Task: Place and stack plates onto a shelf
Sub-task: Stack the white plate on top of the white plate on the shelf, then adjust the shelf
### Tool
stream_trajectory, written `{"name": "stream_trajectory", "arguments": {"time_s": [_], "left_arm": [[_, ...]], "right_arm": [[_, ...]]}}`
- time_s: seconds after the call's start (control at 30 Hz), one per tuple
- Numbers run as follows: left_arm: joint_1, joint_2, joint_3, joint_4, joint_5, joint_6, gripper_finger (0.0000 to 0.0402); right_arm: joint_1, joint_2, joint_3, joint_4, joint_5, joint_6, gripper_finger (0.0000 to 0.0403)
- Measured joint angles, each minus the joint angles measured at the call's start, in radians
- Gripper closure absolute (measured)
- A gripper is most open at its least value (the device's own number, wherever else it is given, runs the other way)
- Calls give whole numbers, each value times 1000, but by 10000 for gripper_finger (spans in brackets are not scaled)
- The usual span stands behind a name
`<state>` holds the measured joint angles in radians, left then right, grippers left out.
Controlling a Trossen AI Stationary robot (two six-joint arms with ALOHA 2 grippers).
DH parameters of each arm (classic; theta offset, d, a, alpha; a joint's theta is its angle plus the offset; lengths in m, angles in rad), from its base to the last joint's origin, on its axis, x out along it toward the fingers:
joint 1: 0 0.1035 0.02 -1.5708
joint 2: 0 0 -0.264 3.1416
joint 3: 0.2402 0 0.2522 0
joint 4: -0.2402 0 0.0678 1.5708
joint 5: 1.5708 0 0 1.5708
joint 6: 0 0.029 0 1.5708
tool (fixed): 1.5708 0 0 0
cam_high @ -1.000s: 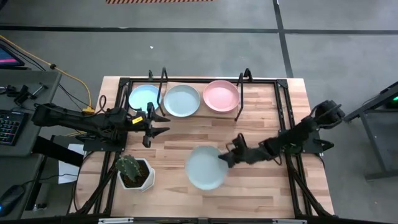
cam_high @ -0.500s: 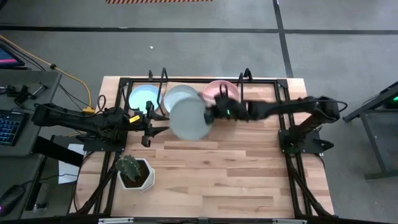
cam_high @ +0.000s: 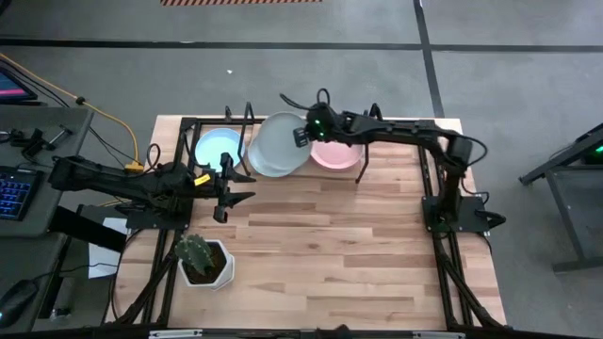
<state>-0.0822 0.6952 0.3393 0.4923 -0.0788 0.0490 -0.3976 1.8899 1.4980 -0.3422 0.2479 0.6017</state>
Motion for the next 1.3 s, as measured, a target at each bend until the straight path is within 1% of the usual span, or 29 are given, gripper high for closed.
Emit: {"name": "stream_trajectory", "arguments": {"time_s": [0.13, 0.23, 0.47, 0.93, 1.0, 1.07, 1.3], "left_arm": [[0, 0, 0, -1, 0, -3, 247], [0, 0, 0, -1, 0, -10, 247], [0, 0, 0, -2, 1, -11, 247], [0, 0, 0, 0, 0, -11, 247], [0, 0, 0, 0, 0, -11, 247], [0, 0, 0, 1, 0, -11, 247], [0, 0, 0, 2, 0, -3, 247]], "right_arm": [[-9, 66, 69, 24, -52, 1, 403], [-8, 96, 90, 12, -58, -4, 403], [-12, 96, 91, -4, -65, -4, 403], [13, 115, 91, 24, -65, -34, 398], [13, 125, 91, 18, -65, -36, 385], [13, 128, 91, 17, -65, -42, 363], [12, 121, 91, 26, -69, -93, 264]]}}
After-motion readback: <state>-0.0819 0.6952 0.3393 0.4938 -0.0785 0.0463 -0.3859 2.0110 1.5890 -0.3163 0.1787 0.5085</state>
